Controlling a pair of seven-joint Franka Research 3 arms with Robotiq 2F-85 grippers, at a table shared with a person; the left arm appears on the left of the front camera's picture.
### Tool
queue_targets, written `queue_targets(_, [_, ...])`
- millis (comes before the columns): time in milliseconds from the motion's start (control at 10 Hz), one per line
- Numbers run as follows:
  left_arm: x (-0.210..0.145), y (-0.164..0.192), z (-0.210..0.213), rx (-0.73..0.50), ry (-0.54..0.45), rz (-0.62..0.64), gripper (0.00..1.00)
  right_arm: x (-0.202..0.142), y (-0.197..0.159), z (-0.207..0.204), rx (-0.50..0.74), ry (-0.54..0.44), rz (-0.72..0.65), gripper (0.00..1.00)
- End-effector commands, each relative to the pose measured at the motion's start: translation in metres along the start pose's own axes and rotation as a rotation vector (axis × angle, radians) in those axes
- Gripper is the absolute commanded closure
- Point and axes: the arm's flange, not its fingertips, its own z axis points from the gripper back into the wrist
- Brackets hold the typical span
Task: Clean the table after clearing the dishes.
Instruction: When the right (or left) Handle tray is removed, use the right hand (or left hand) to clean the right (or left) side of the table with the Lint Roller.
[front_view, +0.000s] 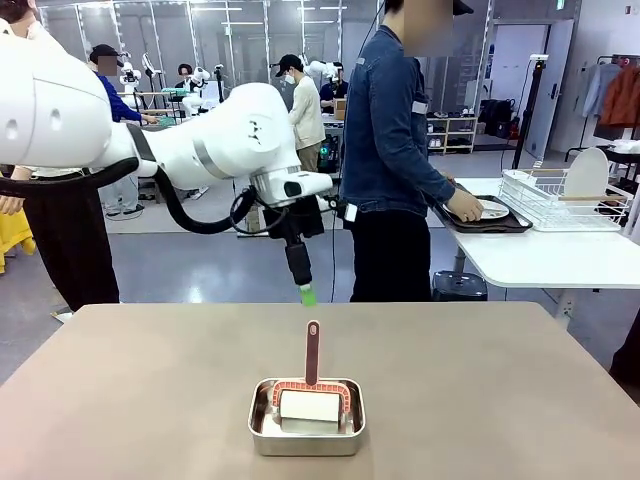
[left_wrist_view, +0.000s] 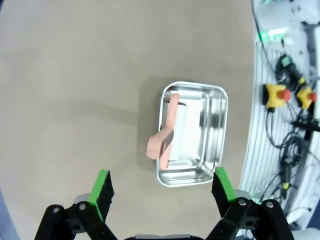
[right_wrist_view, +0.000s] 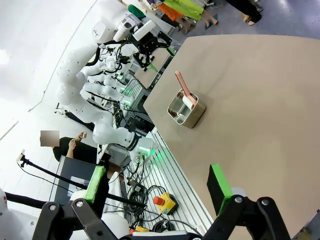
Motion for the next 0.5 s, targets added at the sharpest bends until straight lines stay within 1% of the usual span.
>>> queue_targets(0, [0.005, 0.005, -0.004, 0.025, 0.044, -0.092, 0.0, -0.002, 0.003, 0.001, 0.006, 0.008, 0.02, 0.0])
queue_targets(100, [0.008, 0.003, -0.011, 0.026, 0.062, -0.137, 0.0, -0.002, 0.003, 0.001, 0.006, 0.008, 0.02, 0.0])
queue_targets(300, [0.015, -0.001, -0.026, -0.007, 0.066, -0.163, 0.0, -0.002, 0.003, 0.001, 0.006, 0.008, 0.02, 0.0])
queue_targets(400, [0.014, -0.004, -0.033, -0.031, 0.104, -0.185, 0.0, -0.002, 0.003, 0.001, 0.006, 0.008, 0.02, 0.0])
